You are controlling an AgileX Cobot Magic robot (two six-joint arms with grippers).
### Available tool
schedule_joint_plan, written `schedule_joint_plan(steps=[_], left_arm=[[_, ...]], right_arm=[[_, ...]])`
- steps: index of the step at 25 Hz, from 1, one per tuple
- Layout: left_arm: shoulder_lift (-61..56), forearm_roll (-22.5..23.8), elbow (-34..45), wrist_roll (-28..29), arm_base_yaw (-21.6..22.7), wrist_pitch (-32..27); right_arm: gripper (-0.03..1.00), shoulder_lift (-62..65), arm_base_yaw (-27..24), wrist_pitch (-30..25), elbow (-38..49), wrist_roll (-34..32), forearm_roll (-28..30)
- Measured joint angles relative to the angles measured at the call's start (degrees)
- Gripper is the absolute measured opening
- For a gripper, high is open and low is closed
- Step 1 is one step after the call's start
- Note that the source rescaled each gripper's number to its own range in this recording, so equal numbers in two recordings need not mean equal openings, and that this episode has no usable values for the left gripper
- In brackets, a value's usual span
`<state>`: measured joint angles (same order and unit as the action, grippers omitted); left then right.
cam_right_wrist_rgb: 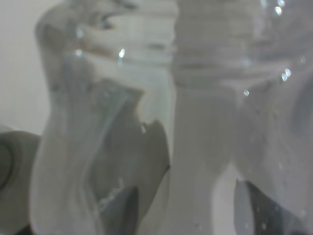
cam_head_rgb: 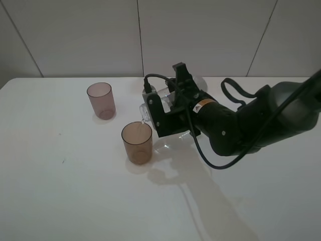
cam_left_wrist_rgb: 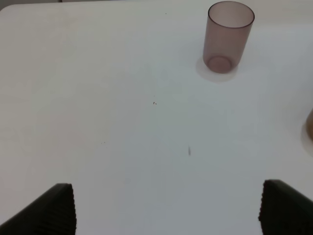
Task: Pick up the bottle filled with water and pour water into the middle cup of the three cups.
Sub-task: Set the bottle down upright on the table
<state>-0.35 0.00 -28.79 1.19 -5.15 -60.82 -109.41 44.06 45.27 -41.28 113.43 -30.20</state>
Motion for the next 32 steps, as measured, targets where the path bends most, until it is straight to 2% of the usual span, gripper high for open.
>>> schedule_joint_plan(steps=[20, 32], left_arm=[[0.00, 0.00, 0.00, 0.00, 0.00, 0.00], [0.00, 0.00, 0.00, 0.00, 0.00, 0.00]], right_arm=[[0.00, 0.00, 1.91, 1.24, 0.00, 1.31, -0.28], [0.00, 0.00, 1.91, 4.23, 0.00, 3.04, -0.28]])
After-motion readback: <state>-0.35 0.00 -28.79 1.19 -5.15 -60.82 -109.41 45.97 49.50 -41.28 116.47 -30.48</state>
